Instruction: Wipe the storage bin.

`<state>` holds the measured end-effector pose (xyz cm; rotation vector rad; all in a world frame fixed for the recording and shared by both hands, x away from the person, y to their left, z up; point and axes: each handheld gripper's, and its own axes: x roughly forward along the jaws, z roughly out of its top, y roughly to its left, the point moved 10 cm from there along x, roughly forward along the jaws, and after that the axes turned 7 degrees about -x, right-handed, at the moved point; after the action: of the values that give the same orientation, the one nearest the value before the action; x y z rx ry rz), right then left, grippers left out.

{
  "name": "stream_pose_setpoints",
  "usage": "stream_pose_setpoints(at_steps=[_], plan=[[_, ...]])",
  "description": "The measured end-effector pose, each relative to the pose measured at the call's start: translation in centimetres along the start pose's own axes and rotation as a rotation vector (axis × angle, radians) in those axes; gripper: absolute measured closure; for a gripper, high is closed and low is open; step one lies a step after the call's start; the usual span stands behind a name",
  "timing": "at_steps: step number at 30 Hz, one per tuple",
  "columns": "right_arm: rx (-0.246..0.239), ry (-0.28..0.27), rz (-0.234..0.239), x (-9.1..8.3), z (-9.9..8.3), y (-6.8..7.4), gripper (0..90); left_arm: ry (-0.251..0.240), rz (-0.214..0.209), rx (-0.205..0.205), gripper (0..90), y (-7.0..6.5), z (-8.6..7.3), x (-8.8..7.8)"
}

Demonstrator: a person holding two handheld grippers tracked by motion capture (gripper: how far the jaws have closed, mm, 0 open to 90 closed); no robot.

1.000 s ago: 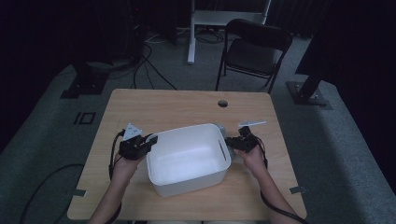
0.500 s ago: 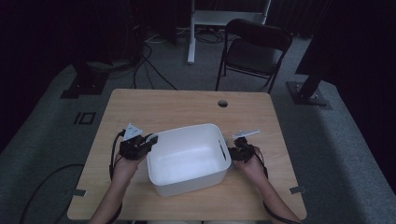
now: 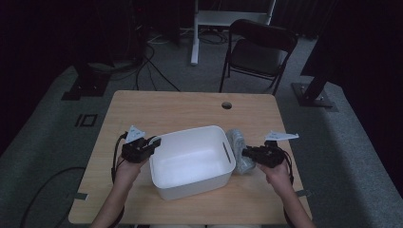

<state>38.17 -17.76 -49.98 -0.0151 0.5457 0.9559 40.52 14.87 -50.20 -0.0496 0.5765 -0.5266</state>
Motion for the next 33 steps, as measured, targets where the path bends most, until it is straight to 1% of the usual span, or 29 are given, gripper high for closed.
stream_pose_setpoints(at_steps=[3, 4, 5, 6, 7, 9, 11, 14, 16, 17, 24, 27, 30, 33], plan=[[-0.046, 0.000, 0.025, -0.9, -0.4, 1.7, 76.6, -0.001, 0.003, 0.000, 75.2, 0.0, 0.0, 0.0], [-0.060, 0.005, 0.033, -1.0, -0.7, 2.3, 76.6, -0.001, 0.011, 0.002, 75.2, -0.1, 0.0, 0.0], [-0.078, 0.015, 0.030, -0.9, -1.0, 2.6, 76.6, -0.001, 0.016, 0.005, 75.2, -0.1, 0.0, 0.0], [-0.096, 0.030, 0.024, -0.7, -1.4, 2.8, 76.6, -0.001, 0.017, 0.005, 75.2, -0.1, 0.0, 0.0], [-0.104, 0.042, 0.017, -0.5, -1.7, 3.0, 76.6, -0.001, 0.018, 0.004, 75.2, -0.1, 0.0, 0.0], [-0.096, 0.054, 0.017, 0.0, -2.2, 3.1, 76.7, -0.001, 0.018, 0.004, 75.3, -0.1, 0.0, 0.0], [-0.115, 0.090, -0.009, 0.5, -2.9, 2.9, 76.7, -0.002, 0.018, 0.003, 75.2, -0.1, 0.0, 0.0], [-0.099, 0.134, -0.015, 1.6, -4.3, 2.4, 76.8, -0.002, 0.017, 0.003, 75.2, -0.1, 0.0, 0.0], [-0.075, 0.158, -0.011, 2.3, -5.1, 2.0, 77.0, -0.004, 0.020, 0.001, 75.2, -0.1, 0.0, 0.1], [-0.076, 0.179, -0.016, 2.7, -5.5, 1.8, 77.0, -0.004, 0.020, 0.000, 75.2, -0.1, 0.0, 0.1], [-0.032, 0.251, -0.025, 4.9, -7.3, 0.5, 77.0, -0.003, 0.017, -0.002, 75.1, -0.1, 0.0, 0.1], [-0.012, 0.265, -0.025, 5.6, -7.9, 0.0, 77.0, -0.004, 0.013, -0.005, 75.1, -0.1, 0.0, 0.1], [0.002, 0.248, -0.020, 5.6, -7.9, -0.1, 77.0, -0.006, 0.005, -0.005, 75.1, -0.1, 0.0, 0.1], [0.015, 0.241, -0.017, 5.4, -7.8, -0.2, 76.9, -0.006, 0.003, -0.007, 75.1, -0.1, 0.0, 0.0]])
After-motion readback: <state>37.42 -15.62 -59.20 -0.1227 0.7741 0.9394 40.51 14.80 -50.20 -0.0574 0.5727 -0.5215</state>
